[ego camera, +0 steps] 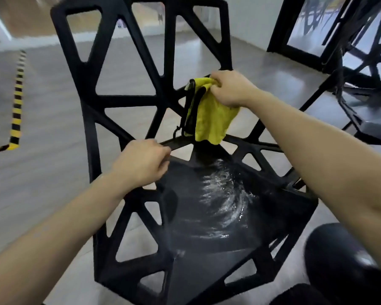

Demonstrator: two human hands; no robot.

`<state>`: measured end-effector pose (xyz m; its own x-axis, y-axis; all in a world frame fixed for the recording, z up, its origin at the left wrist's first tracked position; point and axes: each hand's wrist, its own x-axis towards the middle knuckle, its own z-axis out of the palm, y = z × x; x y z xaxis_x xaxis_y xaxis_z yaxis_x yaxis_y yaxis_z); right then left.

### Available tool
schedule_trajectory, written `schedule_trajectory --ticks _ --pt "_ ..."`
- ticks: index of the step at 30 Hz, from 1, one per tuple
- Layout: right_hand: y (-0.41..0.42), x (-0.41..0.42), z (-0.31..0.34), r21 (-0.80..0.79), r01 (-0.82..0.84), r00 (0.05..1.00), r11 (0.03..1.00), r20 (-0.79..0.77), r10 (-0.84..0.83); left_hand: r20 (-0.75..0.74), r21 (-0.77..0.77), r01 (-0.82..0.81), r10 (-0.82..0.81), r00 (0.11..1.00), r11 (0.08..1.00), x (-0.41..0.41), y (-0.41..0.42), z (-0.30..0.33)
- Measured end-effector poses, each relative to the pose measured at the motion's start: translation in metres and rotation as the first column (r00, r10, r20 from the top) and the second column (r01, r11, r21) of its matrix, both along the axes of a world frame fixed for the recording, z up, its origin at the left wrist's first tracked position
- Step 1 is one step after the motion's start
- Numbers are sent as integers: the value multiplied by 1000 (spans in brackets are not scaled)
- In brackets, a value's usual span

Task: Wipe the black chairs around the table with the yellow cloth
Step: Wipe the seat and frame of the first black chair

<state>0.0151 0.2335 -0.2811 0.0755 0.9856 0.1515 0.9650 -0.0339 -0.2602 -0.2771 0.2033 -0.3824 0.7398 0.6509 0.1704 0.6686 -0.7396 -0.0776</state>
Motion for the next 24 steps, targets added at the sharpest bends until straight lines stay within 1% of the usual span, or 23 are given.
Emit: schedule_trajectory --ticks 2,4,5,6,7,8,9,10,11,12,13,15,16,17,18,19,20,22,23,24 --pt "4 8 -3 62 -14 1000 998 2 14 48 26 0 -1 999 1000 6 20 1" --pt "-4 14 -13 161 -57 998 985 -15 60 32 72 19 -22 999 997 8 46 2" --pt "-11 15 -21 188 -105 994 976 -15 110 21 99 32 -34 999 995 6 60 0" --pt "-19 16 -33 172 -151 988 973 -6 155 8 132 38 -39 999 990 4 73 -1" --pt "-29 17 -46 100 -176 984 979 9 176 -9 169 45 -44 999 985 3 85 -2" --pt "-39 19 -61 -29 -165 985 986 48 166 -27 191 53 -49 998 980 3 95 -2" --pt "-49 22 -74 -196 -131 982 972 109 155 -54 195 61 -51 997 979 4 103 0" --pt "-58 23 -86 -372 -69 974 926 175 143 -79 182 62 -48 996 981 4 108 2" --pt "-65 24 -93 -495 -12 968 869 212 134 -101 164 55 -39 994 985 4 109 3" --pt "-67 22 -95 -529 19 969 848 217 114 -117 147 46 -29 993 988 3 107 5" --pt "-61 19 -93 -488 25 976 873 200 83 -122 130 33 -17 992 991 0 101 6" --pt "-38 14 -87 -283 8 987 959 154 37 -134 92 -27 39 990 995 -10 81 1" --pt "-26 10 -88 -204 -18 992 979 121 44 -166 91 -78 92 982 993 -18 69 -6" --pt "-14 7 -94 -184 -59 992 981 102 79 -225 120 -135 160 961 983 -28 59 -14" --pt "-6 4 -105 -227 -102 984 969 120 131 -302 184 -176 226 926 967 -40 50 -22" --pt "0 1 -123 -311 -113 970 944 171 173 -369 254 -174 262 892 951 -49 45 -28" --pt "2 0 -144 -371 -86 954 925 236 183 -416 310 -145 271 868 940 -56 42 -31" --pt "-7 -6 -177 -348 -19 941 937 310 134 -443 354 -102 262 857 930 -58 45 -31" --pt "-16 -13 -184 -342 0 944 940 309 112 -447 353 -92 254 858 931 -56 47 -29" --pt "-30 -25 -186 -360 -21 946 933 293 135 -451 347 -80 241 859 934 -54 49 -26"
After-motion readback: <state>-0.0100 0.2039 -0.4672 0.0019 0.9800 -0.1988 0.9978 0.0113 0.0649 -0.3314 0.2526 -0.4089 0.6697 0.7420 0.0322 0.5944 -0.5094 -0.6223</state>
